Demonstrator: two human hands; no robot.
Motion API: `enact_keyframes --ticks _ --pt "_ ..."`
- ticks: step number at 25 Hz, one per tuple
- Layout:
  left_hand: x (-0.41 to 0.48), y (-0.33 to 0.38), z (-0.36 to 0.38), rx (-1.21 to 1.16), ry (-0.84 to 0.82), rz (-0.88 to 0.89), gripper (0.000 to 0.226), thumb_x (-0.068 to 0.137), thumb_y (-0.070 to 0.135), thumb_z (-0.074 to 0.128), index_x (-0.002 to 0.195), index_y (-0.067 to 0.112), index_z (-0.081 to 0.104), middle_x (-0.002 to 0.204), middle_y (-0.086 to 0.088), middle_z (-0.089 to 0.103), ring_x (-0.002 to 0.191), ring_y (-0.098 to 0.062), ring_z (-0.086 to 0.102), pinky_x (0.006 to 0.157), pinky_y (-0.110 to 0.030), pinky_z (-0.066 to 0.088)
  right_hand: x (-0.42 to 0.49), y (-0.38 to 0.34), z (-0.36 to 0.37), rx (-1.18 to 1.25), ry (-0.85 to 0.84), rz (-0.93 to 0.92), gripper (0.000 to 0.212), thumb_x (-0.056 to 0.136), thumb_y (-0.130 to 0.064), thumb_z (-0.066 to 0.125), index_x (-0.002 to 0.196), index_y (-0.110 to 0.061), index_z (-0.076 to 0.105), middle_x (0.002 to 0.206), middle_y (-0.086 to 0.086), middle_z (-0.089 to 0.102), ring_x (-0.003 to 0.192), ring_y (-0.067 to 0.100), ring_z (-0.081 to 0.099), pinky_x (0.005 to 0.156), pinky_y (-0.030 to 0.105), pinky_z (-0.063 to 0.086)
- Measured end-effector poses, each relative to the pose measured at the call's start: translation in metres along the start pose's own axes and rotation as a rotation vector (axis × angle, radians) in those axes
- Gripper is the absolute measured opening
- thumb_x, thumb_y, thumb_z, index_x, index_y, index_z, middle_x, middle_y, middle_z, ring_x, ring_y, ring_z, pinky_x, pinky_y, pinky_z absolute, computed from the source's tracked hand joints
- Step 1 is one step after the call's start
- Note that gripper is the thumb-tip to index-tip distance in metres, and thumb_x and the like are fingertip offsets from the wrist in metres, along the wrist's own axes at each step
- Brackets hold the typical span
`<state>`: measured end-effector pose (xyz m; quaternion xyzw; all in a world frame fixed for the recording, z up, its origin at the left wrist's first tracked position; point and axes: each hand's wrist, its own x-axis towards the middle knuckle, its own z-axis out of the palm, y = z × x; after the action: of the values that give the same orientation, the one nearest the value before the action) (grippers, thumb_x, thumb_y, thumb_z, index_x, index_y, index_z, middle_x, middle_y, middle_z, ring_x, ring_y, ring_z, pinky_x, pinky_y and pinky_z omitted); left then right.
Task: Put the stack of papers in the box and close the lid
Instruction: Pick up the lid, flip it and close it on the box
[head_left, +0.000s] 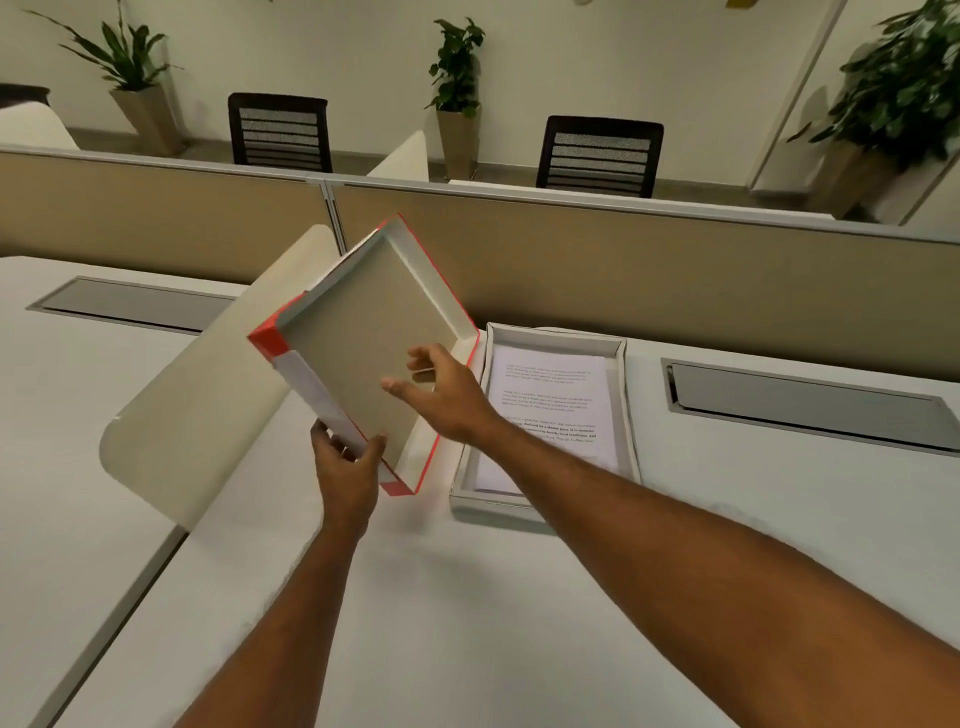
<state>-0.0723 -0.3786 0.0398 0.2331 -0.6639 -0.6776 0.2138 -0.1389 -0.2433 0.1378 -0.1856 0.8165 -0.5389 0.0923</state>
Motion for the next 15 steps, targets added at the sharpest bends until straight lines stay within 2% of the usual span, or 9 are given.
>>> enact_keyframes --ticks 1,3,5,6,9,12,14,15 --pt "-0.004 0.002 0.001 0.05 -0.004 0.033 0.065 0.083 0.012 0.074 0.137 0.014 0.037 0.125 -0.012 0.059 0.107 -0.026 0.063 0.09 -0.038 0.055 0.005 -0.012 -0.006 0.135 0.011 0.067 0.072 0.081 -0.052 0.067 0.136 -0.014 0.043 0.127 0.005 0.057 0.111 0.017 0.059 0.084 0.025 0.047" --pt "-0.01 0.007 0.004 0.165 0.0 0.116 0.062 0.081 0.01 0.074 0.135 0.012 0.042 0.124 -0.011 0.059 0.105 -0.024 0.059 0.091 -0.038 0.054 0.015 -0.031 -0.023 0.419 0.066 0.199 0.081 0.081 -0.056 0.066 0.142 -0.012 0.037 0.128 0.006 0.056 0.11 0.022 0.063 0.094 0.037 0.05" --pt "-0.014 0.012 0.006 0.261 -0.008 0.198 0.057 0.08 0.011 0.076 0.13 0.009 0.049 0.119 -0.011 0.061 0.101 -0.023 0.058 0.09 -0.04 0.055 0.016 -0.04 -0.044 0.617 0.115 0.269 0.078 0.082 -0.058 0.063 0.14 -0.011 0.04 0.133 0.012 0.055 0.106 0.027 0.067 0.097 0.048 0.051" --pt "-0.016 0.015 0.007 0.298 -0.017 0.235 0.055 0.079 0.012 0.076 0.128 0.008 0.052 0.117 -0.012 0.063 0.099 -0.023 0.058 0.089 -0.041 0.056 0.015 -0.041 -0.053 0.657 0.136 0.283 0.076 0.083 -0.058 0.063 0.139 -0.012 0.042 0.133 0.015 0.055 0.104 0.028 0.068 0.095 0.049 0.053" --pt "-0.021 0.022 0.012 0.369 -0.078 0.352 0.051 0.077 0.013 0.079 0.123 0.008 0.057 0.112 -0.006 0.065 0.096 -0.02 0.058 0.086 -0.036 0.056 0.006 -0.037 -0.075 0.791 0.181 0.354 0.073 0.083 -0.054 0.065 0.138 -0.013 0.043 0.128 0.021 0.059 0.096 0.03 0.071 0.082 0.046 0.06" --pt "-0.019 0.028 0.015 0.458 -0.176 0.478 0.057 0.075 0.017 0.082 0.125 0.011 0.057 0.113 0.003 0.062 0.099 -0.015 0.057 0.084 -0.019 0.049 -0.004 -0.036 -0.1 0.974 0.239 0.421 0.066 0.085 -0.051 0.065 0.135 -0.015 0.042 0.117 0.021 0.063 0.088 0.028 0.07 0.063 0.04 0.062" --pt "-0.013 0.032 0.014 0.511 -0.222 0.562 0.057 0.073 0.015 0.083 0.125 0.015 0.059 0.116 0.0 0.066 0.097 -0.014 0.059 0.082 -0.02 0.05 -0.008 -0.033 -0.115 0.989 0.302 0.449 0.062 0.085 -0.049 0.065 0.132 -0.013 0.046 0.107 0.016 0.066 0.088 0.026 0.069 0.064 0.039 0.062" --pt "-0.012 0.034 0.014 0.546 -0.244 0.605 0.057 0.072 0.015 0.083 0.124 0.018 0.059 0.117 -0.002 0.068 0.097 -0.015 0.061 0.082 -0.026 0.054 -0.009 -0.031 -0.121 0.98 0.325 0.462 0.061 0.084 -0.047 0.067 0.131 -0.013 0.048 0.108 0.015 0.068 0.093 0.026 0.069 0.073 0.042 0.061"
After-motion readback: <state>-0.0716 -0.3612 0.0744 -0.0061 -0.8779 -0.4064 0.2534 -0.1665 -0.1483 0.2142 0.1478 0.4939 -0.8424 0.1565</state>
